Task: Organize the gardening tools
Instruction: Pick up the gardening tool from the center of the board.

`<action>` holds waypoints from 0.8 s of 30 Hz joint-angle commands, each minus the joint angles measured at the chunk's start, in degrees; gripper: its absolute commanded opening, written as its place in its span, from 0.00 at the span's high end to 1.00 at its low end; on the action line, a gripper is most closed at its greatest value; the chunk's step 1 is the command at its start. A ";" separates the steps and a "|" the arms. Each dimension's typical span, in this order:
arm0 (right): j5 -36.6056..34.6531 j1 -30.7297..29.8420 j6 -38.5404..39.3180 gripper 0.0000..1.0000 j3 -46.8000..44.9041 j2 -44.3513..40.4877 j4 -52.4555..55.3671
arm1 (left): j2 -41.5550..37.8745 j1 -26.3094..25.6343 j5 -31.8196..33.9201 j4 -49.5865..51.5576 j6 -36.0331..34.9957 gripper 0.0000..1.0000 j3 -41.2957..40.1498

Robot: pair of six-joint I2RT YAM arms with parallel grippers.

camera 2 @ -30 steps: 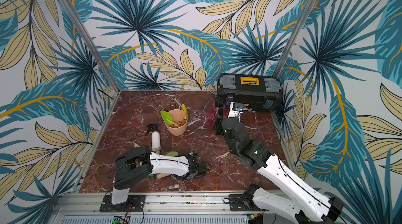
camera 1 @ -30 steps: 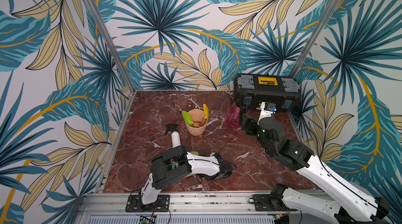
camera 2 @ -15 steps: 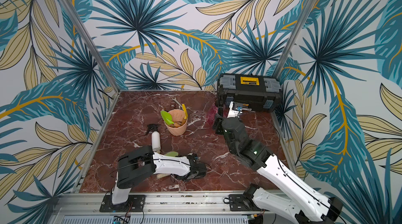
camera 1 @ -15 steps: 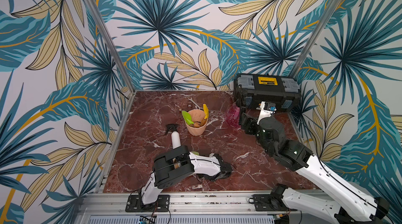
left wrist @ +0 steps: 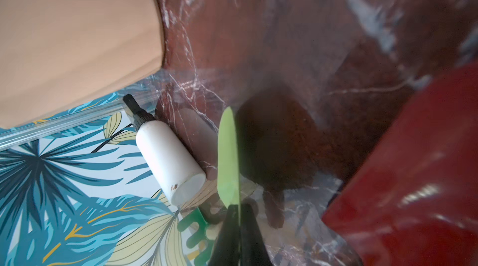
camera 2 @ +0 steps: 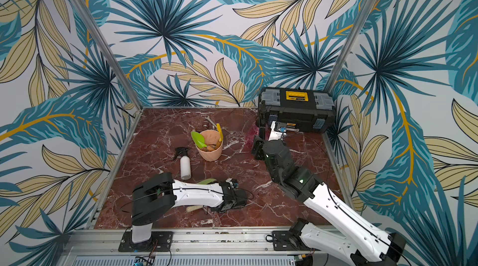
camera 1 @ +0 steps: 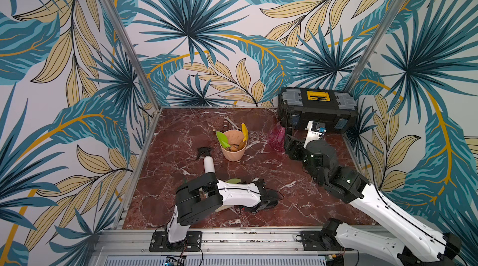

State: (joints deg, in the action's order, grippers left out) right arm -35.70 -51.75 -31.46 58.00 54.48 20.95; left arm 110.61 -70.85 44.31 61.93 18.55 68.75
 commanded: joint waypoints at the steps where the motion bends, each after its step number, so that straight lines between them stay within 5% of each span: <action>1: -0.05 0.12 0.73 0.25 -1.54 -0.16 -1.37 | -4.57 -0.17 0.02 -3.06 -2.39 1.00 1.43; 11: -0.79 0.07 0.14 0.25 -2.28 -0.49 -1.83 | -16.61 0.12 1.69 -12.38 -7.54 1.00 -2.27; 24: 3.07 0.07 1.18 0.19 -2.54 0.16 -4.19 | -48.43 7.52 -8.86 -40.17 -17.37 1.00 -15.87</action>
State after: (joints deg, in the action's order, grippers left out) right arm -34.02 -51.75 -31.24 56.77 54.46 18.63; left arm 67.59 -64.75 38.61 32.77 4.97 55.18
